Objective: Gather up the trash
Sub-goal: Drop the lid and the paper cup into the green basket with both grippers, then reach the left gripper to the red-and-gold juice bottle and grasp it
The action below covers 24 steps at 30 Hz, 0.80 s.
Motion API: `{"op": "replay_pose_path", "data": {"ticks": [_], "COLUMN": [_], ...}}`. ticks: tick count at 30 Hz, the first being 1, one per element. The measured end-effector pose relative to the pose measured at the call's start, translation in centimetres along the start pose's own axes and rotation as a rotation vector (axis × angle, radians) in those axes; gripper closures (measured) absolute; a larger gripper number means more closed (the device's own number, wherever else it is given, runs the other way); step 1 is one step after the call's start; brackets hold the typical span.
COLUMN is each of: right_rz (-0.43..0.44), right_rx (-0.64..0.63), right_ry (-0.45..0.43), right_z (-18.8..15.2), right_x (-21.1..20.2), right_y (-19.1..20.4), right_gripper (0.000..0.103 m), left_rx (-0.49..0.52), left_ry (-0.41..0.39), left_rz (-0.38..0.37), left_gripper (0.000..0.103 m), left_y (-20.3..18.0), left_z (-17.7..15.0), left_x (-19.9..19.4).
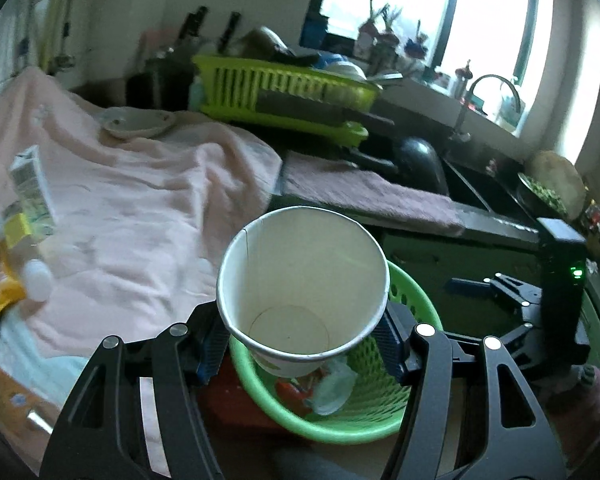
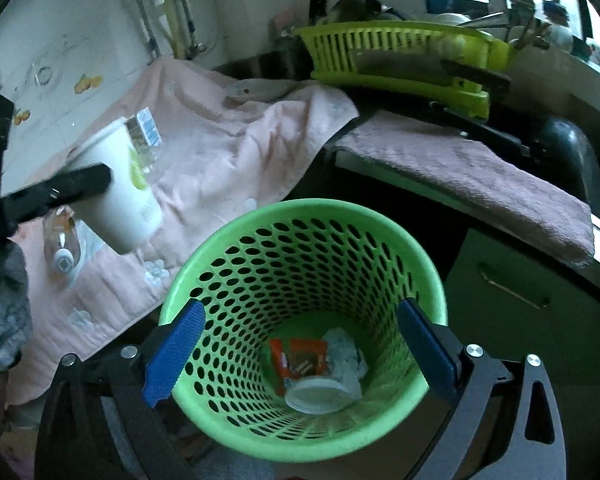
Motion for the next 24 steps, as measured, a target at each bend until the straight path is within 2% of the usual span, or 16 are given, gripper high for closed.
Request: {"op": "replay_pose_path", "data": {"ticks": [10, 12, 18, 24], "right_rz": [-0.013, -0.012, -0.007, 0.005], "right_rx": [0.038, 0.038, 0.032, 0.006], "right_ry": [-0.017, -0.013, -0.003, -0.006], "right_z": [-0.6, -0.7, -0.8, -0.1], "right_x": [-1.4, -1.3, -0.9, -0.6], "right_y": [-1.6, -1.6, -1.1, -0.1], "right_gripper": [0.01, 0.01, 0.01, 0.01], "left_rx": [0.023, 0.023, 0.016, -0.025], "left_ry": [0.107, 0.111, 0.107, 0.075], "left_rz": [-0.039, -0.04, -0.045, 0.01], "left_gripper": [0.037, 0.029, 0.025, 0.024], "left_y": [-2.5, -2.7, -2.6, -0.5], "left_z": [-2.9, -3.2, -3.4, -2.6], "left_x": [4.1, 4.3, 3.7, 1.5]}}
Point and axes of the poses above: each gripper's, at about its wrist camera, not at the fingertips, and x roughly the way its jaws point, y to its left, z to its top, the point moved 7 cm from there along x, roughly the way its jaws point, and after that the axes turned 11 degrees about -y, right-handed, at the moved point
